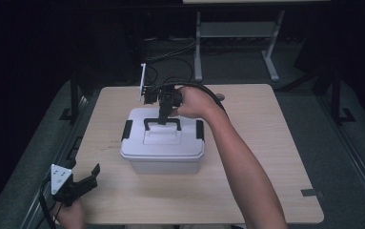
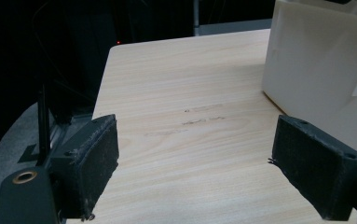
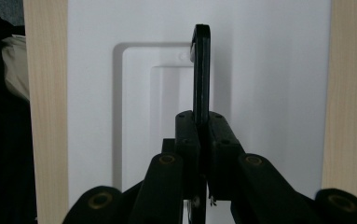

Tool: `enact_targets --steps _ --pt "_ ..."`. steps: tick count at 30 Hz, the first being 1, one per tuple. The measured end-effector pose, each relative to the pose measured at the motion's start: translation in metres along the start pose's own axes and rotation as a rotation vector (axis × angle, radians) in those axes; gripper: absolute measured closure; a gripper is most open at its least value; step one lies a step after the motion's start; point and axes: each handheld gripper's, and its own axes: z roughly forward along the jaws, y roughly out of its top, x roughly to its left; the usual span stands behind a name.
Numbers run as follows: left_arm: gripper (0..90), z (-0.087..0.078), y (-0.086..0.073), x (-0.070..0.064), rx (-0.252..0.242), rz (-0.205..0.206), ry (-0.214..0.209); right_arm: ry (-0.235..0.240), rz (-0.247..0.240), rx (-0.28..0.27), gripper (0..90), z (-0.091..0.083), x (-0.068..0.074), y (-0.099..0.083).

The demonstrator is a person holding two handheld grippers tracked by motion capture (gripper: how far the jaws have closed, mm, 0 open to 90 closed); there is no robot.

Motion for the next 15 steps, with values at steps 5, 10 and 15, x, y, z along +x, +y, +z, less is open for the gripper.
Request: enact_targets --steps 5,10,15 --pt "13.8 -0.0005 0.0001 0.0001 -0.004 -0.001 0.003 0.006 -0.002 -0.001 84.3 0.0035 -0.0003 -0.0022" --pt "13.8 -0.0003 0.0002 -0.0005 -0.002 0.003 0.001 0.011 0.007 -0.016 84.3 0.0033 -0.0016 -0.0049" --pt "13.8 -0.0004 0.0001 -0.0003 -0.001 0.003 0.003 -0.010 -0.002 -0.010 84.2 0.0024 -0.0009 -0.0037"
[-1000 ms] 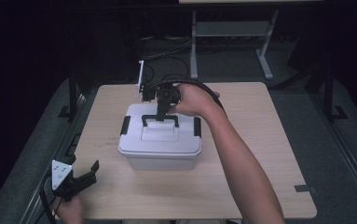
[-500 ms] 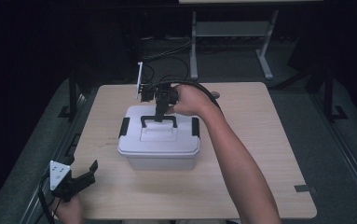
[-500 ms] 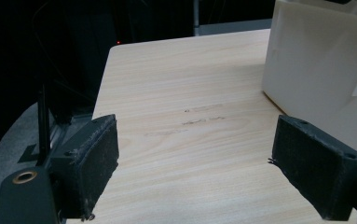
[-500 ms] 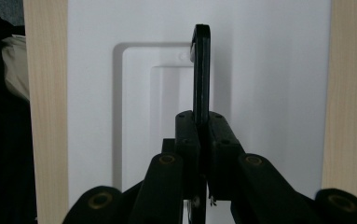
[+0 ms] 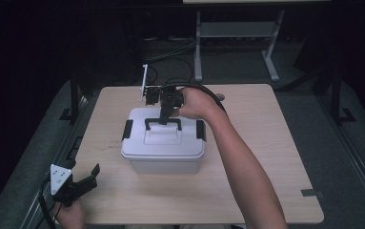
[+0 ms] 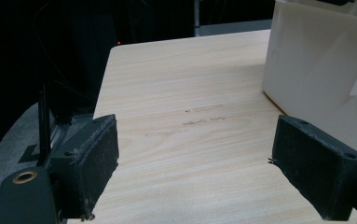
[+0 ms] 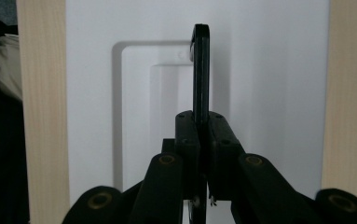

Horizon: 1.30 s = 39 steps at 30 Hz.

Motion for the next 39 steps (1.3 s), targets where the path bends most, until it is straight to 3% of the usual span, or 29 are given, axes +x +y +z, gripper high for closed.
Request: enact_targets --steps 13,16,39 --pt "13.8 0.000 0.000 0.000 0.000 0.000 0.001 0.008 0.018 -0.003 83.0 0.005 -0.003 -0.002" --pt "13.8 0.000 0.000 -0.001 0.001 0.004 0.000 0.020 0.036 -0.023 78.0 0.005 -0.003 -0.003" --pt "13.8 0.000 0.000 -0.003 0.003 0.009 0.004 -0.020 0.067 -0.080 70.3 -0.027 0.010 -0.030"
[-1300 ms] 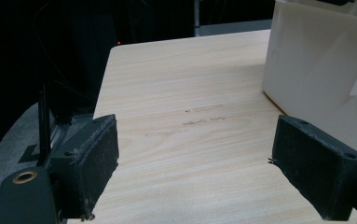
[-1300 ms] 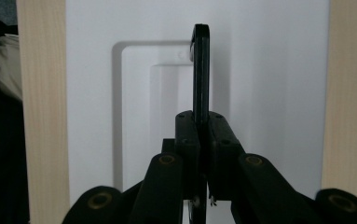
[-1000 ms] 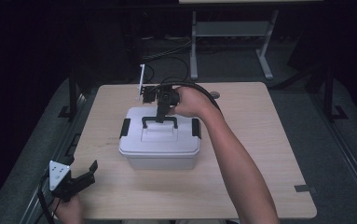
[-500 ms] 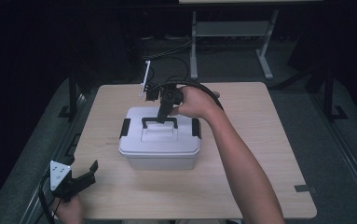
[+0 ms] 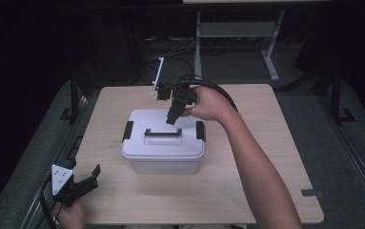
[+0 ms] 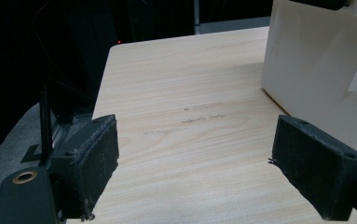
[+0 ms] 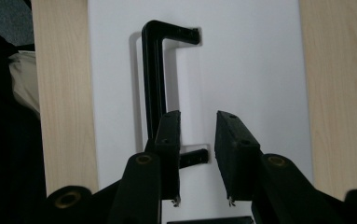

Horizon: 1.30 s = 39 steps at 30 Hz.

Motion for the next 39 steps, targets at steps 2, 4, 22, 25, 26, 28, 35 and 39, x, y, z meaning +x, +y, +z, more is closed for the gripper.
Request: enact_targets --steps 2,4,22,25,26,28,35,39 --pt "13.8 0.000 0.000 0.000 0.000 -0.001 0.000 -0.001 0.002 -0.001 70.2 -0.001 0.001 -0.003" --pt "13.8 0.000 0.000 0.000 0.001 -0.001 -0.002 -0.002 0.009 -0.002 70.1 -0.002 0.002 -0.006" --pt "13.8 -0.001 0.000 -0.001 0.004 0.006 -0.002 -0.011 0.066 -0.003 67.6 -0.007 0.001 -0.044" --pt "13.8 -0.001 0.000 -0.001 0.006 0.011 0.000 -0.016 0.077 -0.003 67.2 -0.008 0.000 -0.050" --pt "13.8 -0.001 0.000 -0.001 0.007 0.011 0.000 -0.017 0.083 -0.003 66.9 -0.008 0.000 -0.053" --pt "13.8 -0.001 0.000 -0.001 0.007 0.012 0.001 -0.019 0.085 0.002 66.7 -0.008 0.000 -0.056" --pt "13.8 -0.002 0.000 0.000 0.006 0.009 0.003 -0.025 0.107 0.001 64.4 -0.011 0.000 -0.068" --pt "13.8 -0.001 0.000 -0.001 0.010 0.014 0.002 -0.032 0.122 0.002 62.9 -0.013 0.000 -0.076"
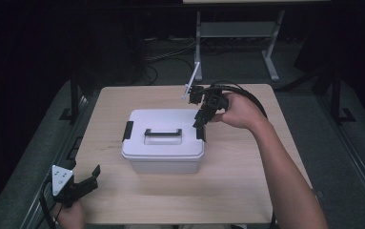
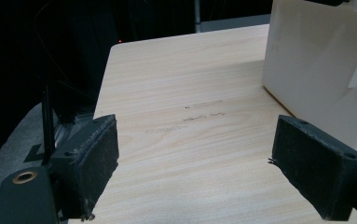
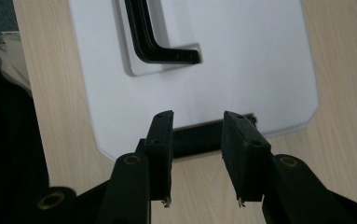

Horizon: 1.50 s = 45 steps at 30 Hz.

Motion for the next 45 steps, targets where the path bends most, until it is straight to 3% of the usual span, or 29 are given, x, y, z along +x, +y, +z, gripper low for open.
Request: enact_targets --steps 33,45 --pt "13.8 0.000 -0.001 -0.001 0.005 0.008 0.000 -0.015 0.108 -0.022 51.6 0.006 -0.009 -0.058" --pt "13.8 -0.001 -0.001 0.001 0.005 0.011 0.006 -0.002 0.147 -0.011 49.7 0.018 -0.013 -0.080"
